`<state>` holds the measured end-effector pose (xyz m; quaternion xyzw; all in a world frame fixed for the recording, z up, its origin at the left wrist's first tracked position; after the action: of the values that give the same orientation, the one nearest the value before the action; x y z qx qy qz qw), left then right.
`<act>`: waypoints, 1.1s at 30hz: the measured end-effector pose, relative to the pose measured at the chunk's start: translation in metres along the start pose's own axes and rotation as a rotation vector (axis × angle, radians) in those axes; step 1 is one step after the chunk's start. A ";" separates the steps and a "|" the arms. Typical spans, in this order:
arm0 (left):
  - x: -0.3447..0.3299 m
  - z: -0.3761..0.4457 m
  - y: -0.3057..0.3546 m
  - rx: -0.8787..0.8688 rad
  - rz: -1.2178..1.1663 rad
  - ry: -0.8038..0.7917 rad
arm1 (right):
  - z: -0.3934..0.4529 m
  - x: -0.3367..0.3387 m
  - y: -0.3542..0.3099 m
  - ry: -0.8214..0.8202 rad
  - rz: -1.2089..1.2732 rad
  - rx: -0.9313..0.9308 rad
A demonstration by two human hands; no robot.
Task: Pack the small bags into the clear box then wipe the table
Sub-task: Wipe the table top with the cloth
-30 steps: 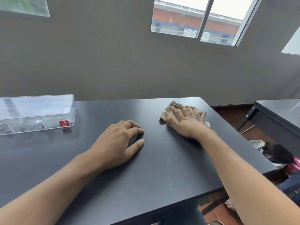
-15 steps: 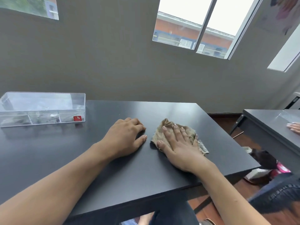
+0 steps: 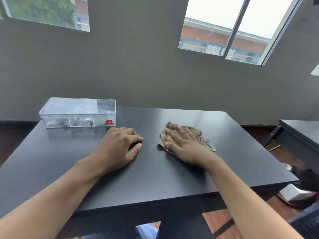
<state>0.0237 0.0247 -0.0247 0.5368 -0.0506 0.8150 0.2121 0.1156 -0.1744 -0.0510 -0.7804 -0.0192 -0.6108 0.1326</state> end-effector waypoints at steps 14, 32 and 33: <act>0.040 -0.071 -0.048 0.285 -0.001 0.132 | -0.070 -0.028 -0.094 0.101 -0.080 0.303; 0.039 -0.065 -0.036 0.253 0.146 0.082 | 0.078 0.006 -0.083 0.092 -0.062 0.053; 0.038 -0.065 -0.036 0.251 0.147 0.075 | 0.070 0.002 -0.087 0.075 -0.054 0.088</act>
<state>-0.0302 0.0889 -0.0236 0.5232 0.0204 0.8478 0.0848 0.1657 -0.0751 -0.0486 -0.7497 -0.0618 -0.6414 0.1509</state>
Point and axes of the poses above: each hand's wrist, its own z-axis towards the middle knuckle, its own x-axis out of the back of the hand, y = z × x, the point moved 10 cm from there along z, towards the middle knuckle, and after that the axes turned 13 degrees about -x, right-handed, at the moved point
